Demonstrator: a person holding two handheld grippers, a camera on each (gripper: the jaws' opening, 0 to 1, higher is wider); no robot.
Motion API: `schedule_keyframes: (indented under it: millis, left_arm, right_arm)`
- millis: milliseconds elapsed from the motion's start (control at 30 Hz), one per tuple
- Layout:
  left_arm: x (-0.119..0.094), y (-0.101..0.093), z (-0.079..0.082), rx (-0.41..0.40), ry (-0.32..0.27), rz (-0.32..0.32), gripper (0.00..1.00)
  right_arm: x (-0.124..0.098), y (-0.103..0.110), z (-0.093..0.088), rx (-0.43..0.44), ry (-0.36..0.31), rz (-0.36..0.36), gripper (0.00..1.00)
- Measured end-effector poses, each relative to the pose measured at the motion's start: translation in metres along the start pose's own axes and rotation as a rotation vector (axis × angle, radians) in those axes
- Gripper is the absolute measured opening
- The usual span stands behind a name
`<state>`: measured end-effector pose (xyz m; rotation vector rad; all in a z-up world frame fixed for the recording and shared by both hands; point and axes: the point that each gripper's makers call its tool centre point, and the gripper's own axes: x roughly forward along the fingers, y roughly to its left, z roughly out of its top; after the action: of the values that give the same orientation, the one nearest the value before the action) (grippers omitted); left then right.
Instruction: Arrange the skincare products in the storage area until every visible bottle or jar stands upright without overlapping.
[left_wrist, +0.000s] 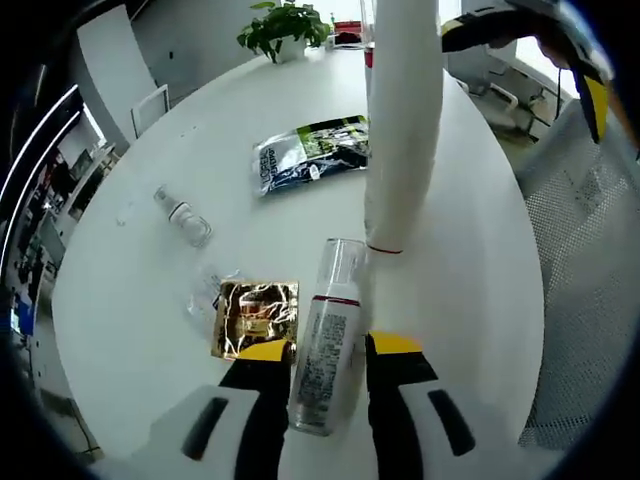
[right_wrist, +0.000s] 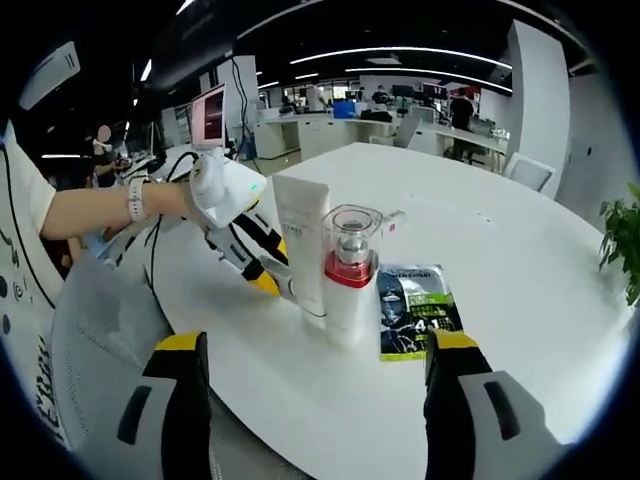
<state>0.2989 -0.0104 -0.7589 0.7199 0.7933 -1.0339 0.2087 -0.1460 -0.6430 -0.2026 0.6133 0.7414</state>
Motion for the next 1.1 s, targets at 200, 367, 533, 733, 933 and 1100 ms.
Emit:
schedule_keyframes:
  millis: [200, 367, 533, 733, 933, 1100]
  left_arm:
    - [0.003, -0.008, 0.0, -0.052, -0.035, -0.025, 0.19]
    - [0.004, -0.006, 0.002, -0.045, -0.055, -0.008, 0.19]
    - [0.005, -0.005, 0.004, -0.046, -0.068, -0.008, 0.19]
    - [0.004, -0.006, 0.003, -0.04, -0.076, 0.006, 0.18]
    - [0.001, -0.004, 0.0, -0.079, -0.081, 0.037, 0.18]
    - [-0.006, -0.009, 0.0, -0.124, -0.104, 0.051, 0.17]
  right_arm:
    - [0.001, 0.0, -0.001, 0.018, -0.003, 0.006, 0.87]
    - [0.003, 0.005, -0.003, 0.025, -0.012, 0.028, 0.86]
    - [0.006, 0.012, -0.005, 0.059, -0.027, 0.064, 0.79]
    - [0.008, 0.02, -0.007, 0.066, -0.033, 0.088, 0.72]
    - [0.012, 0.03, -0.009, 0.088, -0.037, 0.111, 0.67]
    - [0.015, 0.037, -0.008, 0.102, -0.042, 0.126, 0.63]
